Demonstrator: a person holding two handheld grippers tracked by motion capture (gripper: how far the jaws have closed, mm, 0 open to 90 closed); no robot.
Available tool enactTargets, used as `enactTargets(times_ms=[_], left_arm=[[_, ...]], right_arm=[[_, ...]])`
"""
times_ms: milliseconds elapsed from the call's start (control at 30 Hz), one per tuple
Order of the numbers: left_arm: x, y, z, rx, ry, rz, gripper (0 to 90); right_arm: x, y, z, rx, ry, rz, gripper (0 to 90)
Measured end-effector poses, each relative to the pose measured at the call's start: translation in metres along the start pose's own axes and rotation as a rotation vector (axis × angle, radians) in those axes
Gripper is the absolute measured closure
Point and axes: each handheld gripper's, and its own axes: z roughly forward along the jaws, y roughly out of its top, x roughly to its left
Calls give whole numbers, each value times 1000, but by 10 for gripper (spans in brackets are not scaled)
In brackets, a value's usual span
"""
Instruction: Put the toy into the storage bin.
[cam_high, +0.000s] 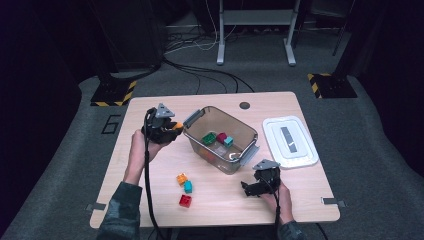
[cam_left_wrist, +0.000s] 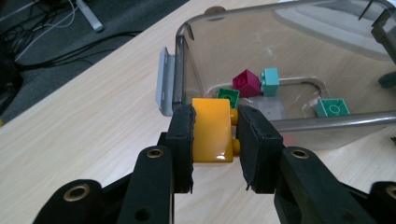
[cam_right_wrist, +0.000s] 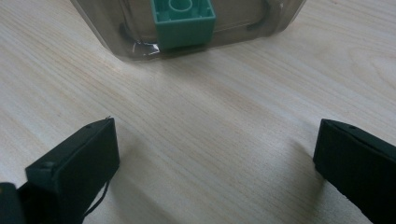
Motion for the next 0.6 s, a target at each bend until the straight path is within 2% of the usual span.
enactTargets(times_ms=[200, 233, 600], left_arm=[[-1, 12, 4, -5, -5, 4, 672], [0, 13, 4, -3, -4, 16, 673], [-2, 27, 17, -1, -20, 19, 672]], right_arm=[[0, 0, 0, 0, 0, 0, 0], [0, 0, 0, 1, 1, -2, 0], [0, 0, 0, 0, 0, 0, 0]])
